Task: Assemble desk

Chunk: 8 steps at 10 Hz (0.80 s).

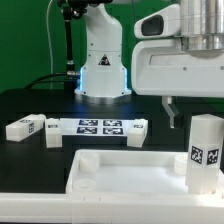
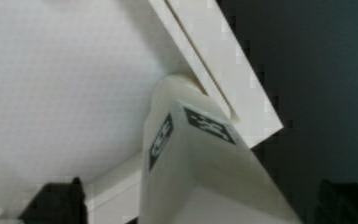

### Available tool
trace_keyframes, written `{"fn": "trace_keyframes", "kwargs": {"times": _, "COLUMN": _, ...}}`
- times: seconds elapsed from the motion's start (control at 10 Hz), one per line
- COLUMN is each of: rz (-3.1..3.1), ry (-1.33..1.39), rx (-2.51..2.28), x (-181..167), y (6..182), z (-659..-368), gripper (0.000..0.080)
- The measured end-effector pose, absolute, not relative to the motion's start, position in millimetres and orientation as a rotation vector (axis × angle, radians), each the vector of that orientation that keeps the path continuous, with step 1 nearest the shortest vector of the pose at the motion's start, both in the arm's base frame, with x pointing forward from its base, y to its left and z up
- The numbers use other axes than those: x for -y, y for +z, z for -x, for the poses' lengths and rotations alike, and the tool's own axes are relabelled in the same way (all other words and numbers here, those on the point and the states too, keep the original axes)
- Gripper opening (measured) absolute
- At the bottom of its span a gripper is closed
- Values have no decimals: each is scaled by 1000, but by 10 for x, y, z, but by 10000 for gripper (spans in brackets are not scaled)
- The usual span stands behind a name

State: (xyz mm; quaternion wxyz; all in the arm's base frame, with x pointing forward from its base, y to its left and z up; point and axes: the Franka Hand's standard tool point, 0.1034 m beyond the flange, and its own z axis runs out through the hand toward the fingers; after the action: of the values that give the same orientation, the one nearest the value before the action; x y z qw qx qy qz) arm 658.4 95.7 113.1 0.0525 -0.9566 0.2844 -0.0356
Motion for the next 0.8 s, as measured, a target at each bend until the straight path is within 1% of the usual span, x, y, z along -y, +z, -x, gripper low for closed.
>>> {"fn": "trace_keyframes", "kwargs": {"times": 0.3, "rz": 3058, "ry": -144, "rx": -389, "x": -960, "y": 1134, "z": -6584, "gripper": 649}}
{"fn": "trace_keyframes", "kwargs": {"times": 0.5, "rz": 3094, "ry": -154, "rx": -166, "x": -984, "y": 1143, "z": -6584, "gripper": 649}}
{"fn": "trace_keyframes", "kwargs": {"times": 0.8, "rz": 3113, "ry": -166, "rx": 292, "x": -981, "y": 1150, "z": -6590, "gripper": 649}}
